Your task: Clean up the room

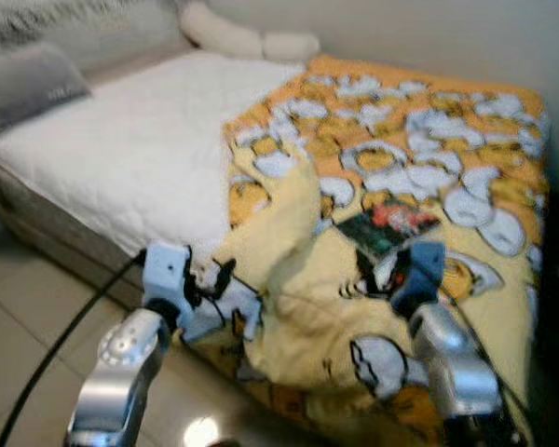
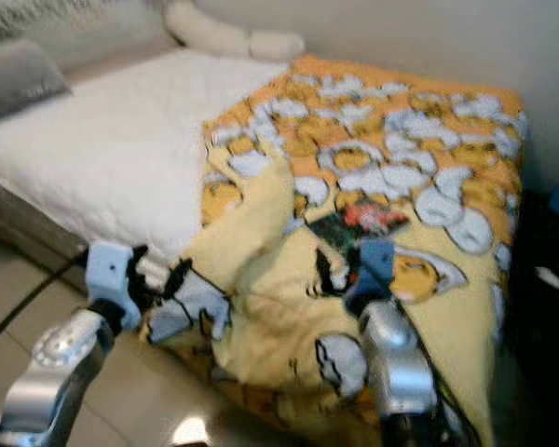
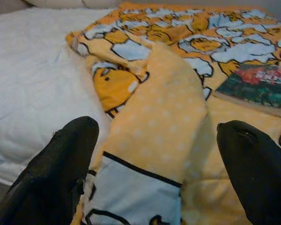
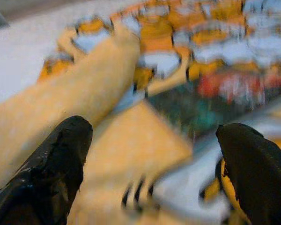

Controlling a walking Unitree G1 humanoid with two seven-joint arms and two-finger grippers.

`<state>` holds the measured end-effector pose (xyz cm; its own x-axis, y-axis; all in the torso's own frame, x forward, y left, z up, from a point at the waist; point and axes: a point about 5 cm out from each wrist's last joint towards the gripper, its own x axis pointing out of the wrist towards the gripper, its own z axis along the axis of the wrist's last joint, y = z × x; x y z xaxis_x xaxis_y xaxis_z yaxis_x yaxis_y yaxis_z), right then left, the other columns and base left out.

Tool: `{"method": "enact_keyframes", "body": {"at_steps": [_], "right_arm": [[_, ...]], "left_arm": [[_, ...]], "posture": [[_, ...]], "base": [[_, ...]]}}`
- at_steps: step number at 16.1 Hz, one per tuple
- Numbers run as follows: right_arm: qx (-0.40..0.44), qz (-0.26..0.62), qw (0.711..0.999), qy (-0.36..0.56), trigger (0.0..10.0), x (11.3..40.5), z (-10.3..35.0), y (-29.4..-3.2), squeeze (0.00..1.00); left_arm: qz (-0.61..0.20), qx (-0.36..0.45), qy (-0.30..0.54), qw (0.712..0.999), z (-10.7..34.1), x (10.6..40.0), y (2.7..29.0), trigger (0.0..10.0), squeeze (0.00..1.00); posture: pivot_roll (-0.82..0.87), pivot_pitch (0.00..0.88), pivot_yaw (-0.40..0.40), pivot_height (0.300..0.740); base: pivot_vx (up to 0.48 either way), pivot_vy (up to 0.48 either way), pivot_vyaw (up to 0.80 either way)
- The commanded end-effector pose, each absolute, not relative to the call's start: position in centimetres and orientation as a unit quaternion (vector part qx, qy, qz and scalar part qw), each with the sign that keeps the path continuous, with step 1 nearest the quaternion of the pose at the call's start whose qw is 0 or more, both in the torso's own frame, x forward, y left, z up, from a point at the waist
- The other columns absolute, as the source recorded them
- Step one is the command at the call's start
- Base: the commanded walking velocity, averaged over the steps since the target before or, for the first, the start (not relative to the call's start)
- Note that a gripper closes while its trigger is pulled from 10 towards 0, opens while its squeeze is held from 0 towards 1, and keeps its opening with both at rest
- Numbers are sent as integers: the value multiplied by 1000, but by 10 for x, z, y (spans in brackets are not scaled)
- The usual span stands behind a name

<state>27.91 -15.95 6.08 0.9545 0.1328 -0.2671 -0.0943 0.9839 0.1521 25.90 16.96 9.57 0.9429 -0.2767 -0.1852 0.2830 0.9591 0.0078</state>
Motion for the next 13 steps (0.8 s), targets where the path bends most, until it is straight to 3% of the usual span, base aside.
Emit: {"method": "enact_keyframes", "body": {"at_steps": [1,5,13], "right_arm": [[65,48,987,142,10000,279,62,-163,0],[57,49,988,138,10000,274,63,-160,0],[61,43,988,138,10000,269,62,-157,0]], "left_arm": [[-137,31,84,987,101,264,171,10000,0],[-137,30,67,988,104,265,172,10000,0],[-143,25,62,987,104,265,170,10000,0]], "posture": [[-7,0,38,740],[-13,0,43,740],[-22,0,49,740]], "base": [[0,0,0],[0,0,0],[333,0,0]]}}
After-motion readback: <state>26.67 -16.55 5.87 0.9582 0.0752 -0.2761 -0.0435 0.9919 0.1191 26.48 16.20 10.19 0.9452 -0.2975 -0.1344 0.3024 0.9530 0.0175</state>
